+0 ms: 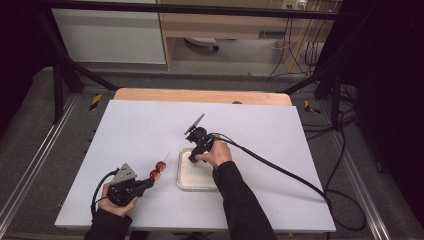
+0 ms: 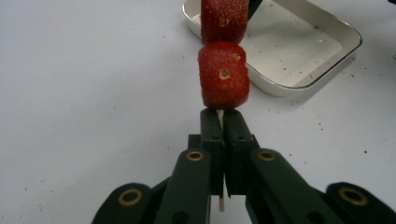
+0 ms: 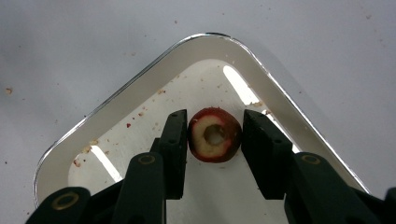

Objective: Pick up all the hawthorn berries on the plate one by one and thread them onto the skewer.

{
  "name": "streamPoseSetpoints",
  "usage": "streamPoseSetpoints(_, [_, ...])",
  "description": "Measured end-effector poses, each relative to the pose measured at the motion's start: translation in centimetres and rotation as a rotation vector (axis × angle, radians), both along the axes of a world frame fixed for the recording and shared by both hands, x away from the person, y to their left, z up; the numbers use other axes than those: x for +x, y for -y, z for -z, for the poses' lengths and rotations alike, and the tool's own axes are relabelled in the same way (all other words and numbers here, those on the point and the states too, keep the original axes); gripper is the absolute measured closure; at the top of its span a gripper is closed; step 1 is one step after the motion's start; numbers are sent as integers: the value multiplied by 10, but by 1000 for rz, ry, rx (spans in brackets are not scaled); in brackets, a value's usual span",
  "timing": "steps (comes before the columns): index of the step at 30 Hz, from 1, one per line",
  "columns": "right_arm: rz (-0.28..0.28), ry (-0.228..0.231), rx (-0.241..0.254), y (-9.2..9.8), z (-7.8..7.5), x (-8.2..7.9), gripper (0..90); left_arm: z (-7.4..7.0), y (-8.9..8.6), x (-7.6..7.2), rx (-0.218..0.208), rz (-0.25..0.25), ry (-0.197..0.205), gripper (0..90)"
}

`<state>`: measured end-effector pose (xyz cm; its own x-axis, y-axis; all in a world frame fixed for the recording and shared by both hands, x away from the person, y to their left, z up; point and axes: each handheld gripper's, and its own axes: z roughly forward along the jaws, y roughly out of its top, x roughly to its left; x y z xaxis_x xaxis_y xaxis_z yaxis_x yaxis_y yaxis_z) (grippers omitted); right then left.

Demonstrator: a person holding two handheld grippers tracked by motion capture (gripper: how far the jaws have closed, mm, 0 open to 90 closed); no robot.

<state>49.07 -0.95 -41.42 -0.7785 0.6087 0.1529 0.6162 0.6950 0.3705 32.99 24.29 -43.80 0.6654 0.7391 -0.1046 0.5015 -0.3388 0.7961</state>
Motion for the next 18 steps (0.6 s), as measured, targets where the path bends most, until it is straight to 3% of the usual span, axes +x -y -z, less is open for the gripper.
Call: streamPoseSetpoints(18, [32,-19,13,2,-7,0,629,0,1,0,1,0,3,880])
